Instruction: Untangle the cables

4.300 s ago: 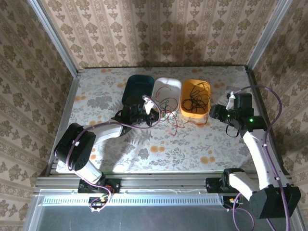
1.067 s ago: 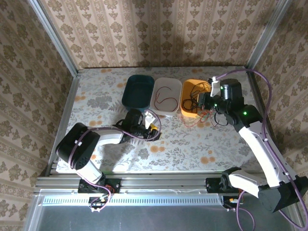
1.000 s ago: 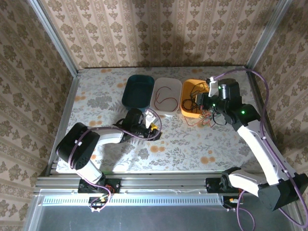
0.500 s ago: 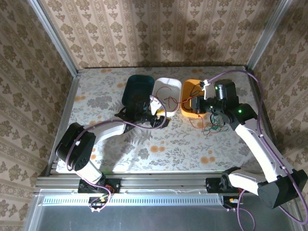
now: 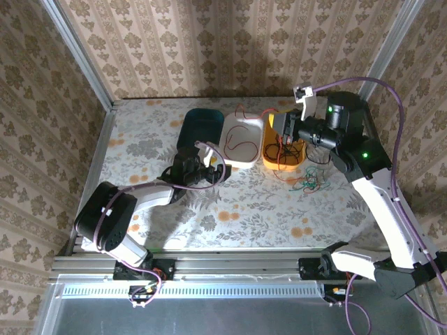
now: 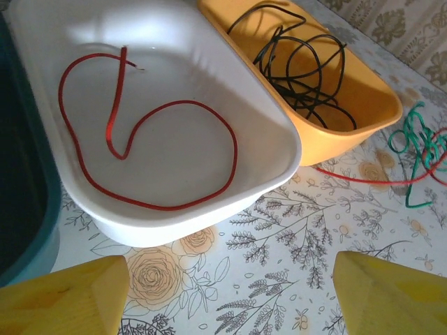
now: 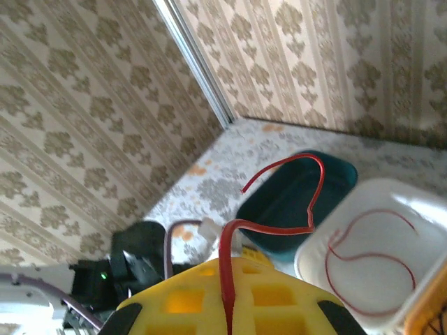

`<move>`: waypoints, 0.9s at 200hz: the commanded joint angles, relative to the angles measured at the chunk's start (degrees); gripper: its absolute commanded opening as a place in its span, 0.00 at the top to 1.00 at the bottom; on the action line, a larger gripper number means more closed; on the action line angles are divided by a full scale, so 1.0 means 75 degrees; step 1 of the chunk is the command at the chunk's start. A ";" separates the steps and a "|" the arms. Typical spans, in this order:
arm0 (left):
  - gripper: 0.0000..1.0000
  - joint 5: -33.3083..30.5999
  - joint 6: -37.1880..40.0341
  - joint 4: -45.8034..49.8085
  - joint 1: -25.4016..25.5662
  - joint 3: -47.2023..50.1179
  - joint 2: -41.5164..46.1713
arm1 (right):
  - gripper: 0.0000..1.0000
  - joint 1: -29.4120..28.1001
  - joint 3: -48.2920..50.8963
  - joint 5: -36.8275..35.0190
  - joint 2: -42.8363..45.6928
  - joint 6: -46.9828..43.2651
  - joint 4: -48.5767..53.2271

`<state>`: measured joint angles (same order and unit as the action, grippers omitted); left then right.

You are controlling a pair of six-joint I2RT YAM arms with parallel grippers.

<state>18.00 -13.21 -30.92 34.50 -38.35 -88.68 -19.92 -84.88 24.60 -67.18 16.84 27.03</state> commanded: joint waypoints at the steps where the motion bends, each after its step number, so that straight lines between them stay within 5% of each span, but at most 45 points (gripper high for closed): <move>1: 0.22 -0.0191 -0.0322 -0.0513 0.0029 0.0094 0.0409 | 1.00 -0.0051 -0.0352 0.0321 -0.0306 0.0404 -0.0768; 63: 0.22 -0.1270 -0.0318 0.0009 -0.0052 0.0241 0.0790 | 1.00 -0.0075 -0.0827 -0.0324 -0.1997 0.0993 -0.2199; 122: 0.21 -0.1741 -0.0499 0.0392 -0.0182 0.0389 0.0918 | 1.00 -0.0045 -0.2874 -0.0422 -0.4303 0.0907 -0.2367; 180: 0.21 -0.2127 -0.0419 0.0767 -0.0206 0.0426 0.1047 | 1.00 -0.0043 -0.0412 -0.0440 -0.4758 0.2219 -0.3573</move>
<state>4.40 -15.92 -27.42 33.58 -35.27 -82.83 -20.18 -96.75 22.31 -101.54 27.18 4.75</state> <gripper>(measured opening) 0.789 0.069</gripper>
